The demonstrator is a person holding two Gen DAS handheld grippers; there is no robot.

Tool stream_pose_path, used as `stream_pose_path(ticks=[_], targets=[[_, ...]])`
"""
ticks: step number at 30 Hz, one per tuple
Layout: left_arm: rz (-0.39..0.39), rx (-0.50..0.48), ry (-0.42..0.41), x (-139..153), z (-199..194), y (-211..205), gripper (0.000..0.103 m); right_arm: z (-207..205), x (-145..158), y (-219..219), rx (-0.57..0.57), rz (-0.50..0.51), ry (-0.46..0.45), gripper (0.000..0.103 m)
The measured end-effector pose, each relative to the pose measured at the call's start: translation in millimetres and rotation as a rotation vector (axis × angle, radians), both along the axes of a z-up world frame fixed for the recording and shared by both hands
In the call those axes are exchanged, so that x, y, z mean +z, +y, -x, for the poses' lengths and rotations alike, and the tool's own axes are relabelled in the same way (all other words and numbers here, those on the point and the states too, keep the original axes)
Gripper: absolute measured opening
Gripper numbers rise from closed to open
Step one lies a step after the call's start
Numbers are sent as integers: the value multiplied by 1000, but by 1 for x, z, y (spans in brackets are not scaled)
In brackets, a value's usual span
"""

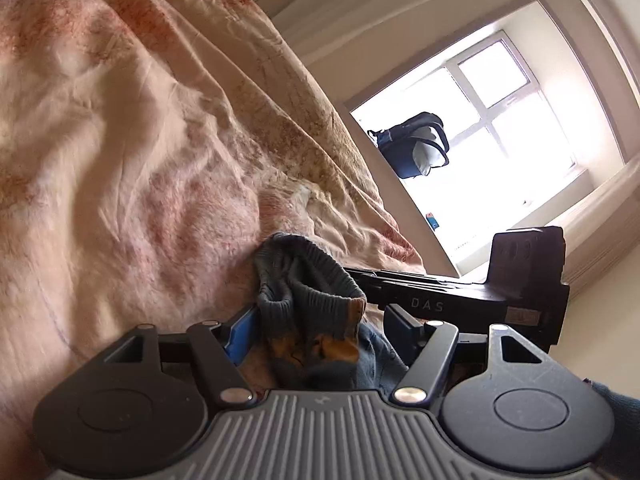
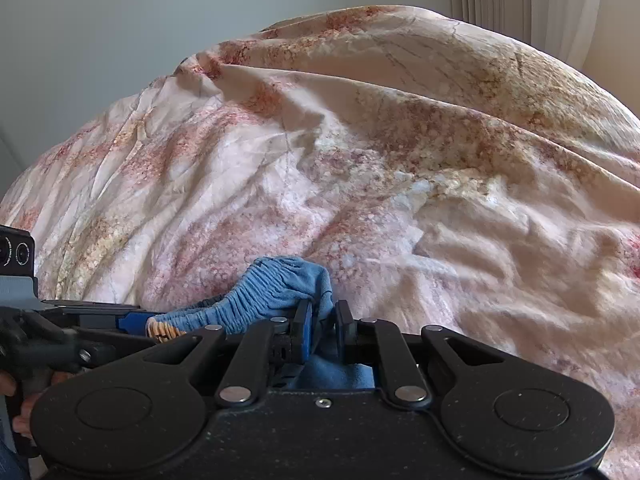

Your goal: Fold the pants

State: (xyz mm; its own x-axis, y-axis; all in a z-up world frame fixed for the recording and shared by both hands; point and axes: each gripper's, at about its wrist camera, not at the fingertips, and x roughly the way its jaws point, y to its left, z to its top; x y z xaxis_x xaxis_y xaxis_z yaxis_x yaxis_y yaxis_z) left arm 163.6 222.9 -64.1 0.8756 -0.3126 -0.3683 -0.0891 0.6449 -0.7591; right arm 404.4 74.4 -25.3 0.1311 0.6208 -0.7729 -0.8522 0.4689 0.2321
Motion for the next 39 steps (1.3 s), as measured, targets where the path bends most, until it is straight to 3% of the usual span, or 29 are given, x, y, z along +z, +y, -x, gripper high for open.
stream_pose_path(ticks=[4, 11, 13, 15, 20, 22, 24, 27, 31, 34, 38, 39], targets=[[-50, -11, 21, -3, -4, -5, 72, -1, 0, 0, 1, -11, 7, 12], [-54, -6, 35, -5, -5, -3, 53, -1, 0, -1, 1, -16, 11, 13], [-61, 0, 38, -5, -3, -2, 45, -1, 0, -1, 2, -16, 9, 13], [-62, 11, 51, -5, -2, 1, 23, -1, 0, -1, 0, -16, 8, 13], [9, 70, 74, -7, 4, 10, 19, -1, 2, -2, -26, -13, -15, 22], [5, 86, 83, -4, 7, 10, 19, -1, 4, -5, -50, -6, -44, 45], [-30, 93, 76, 0, 11, 8, 19, 0, 8, -13, -73, -1, -90, 56], [-44, 99, 70, 6, 17, 7, 19, 3, 14, -35, -92, -11, -106, 58], [-73, 109, 58, 12, 29, 5, 19, 10, 14, -66, -42, -5, -61, 76], [-84, 120, 79, 10, 28, 4, 19, 9, -7, -76, -85, 137, -126, 72], [-92, 131, 94, 10, 28, 4, 19, -3, -4, -89, -198, 132, -205, 73], [-105, 128, 87, 11, 29, 3, 19, -4, 1, -91, -232, 133, -241, 63]])
